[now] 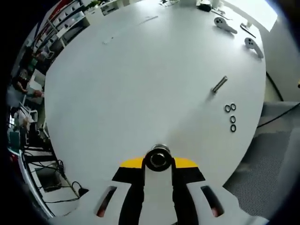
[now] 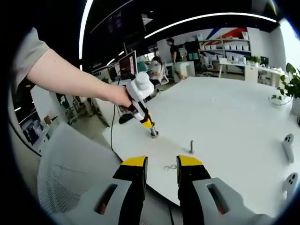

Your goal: Place the washer onto the threaded stud by aligning its center hole with the stud, sliding it down to the base, and recovering from edge contact or off-axis alignment until the washer reaches the visible bottom stop.

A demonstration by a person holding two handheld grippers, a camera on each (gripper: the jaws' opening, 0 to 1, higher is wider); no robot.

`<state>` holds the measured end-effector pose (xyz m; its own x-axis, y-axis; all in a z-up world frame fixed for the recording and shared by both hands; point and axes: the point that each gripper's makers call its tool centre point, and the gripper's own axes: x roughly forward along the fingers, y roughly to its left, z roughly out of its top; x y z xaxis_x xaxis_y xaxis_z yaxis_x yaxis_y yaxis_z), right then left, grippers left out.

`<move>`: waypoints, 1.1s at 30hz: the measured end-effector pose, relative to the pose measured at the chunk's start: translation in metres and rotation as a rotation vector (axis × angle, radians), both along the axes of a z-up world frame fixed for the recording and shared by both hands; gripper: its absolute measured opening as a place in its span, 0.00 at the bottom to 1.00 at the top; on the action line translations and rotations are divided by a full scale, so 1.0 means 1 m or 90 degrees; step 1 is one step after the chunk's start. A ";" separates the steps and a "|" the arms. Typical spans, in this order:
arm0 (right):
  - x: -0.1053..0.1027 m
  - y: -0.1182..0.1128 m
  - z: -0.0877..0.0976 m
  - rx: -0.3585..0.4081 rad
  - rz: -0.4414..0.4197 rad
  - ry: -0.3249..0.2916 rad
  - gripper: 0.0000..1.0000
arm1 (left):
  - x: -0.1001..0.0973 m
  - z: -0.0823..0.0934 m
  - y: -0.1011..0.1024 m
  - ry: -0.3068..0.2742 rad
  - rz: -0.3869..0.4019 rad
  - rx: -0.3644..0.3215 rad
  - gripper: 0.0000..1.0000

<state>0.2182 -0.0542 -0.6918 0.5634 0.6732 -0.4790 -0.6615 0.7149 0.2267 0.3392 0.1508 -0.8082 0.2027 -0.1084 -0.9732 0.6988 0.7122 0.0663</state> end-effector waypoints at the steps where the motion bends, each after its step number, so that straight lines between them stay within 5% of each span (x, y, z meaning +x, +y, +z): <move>1: 0.000 0.000 0.000 -0.001 0.000 0.000 0.27 | 0.000 -0.001 0.000 0.001 -0.001 0.000 0.19; 23: 0.003 -0.006 -0.004 -0.024 -0.016 0.000 0.27 | 0.002 -0.042 0.002 0.011 -0.008 0.005 0.19; 33: 0.003 -0.008 -0.007 -0.036 -0.021 0.004 0.27 | 0.002 -0.044 0.001 0.012 0.014 -0.022 0.21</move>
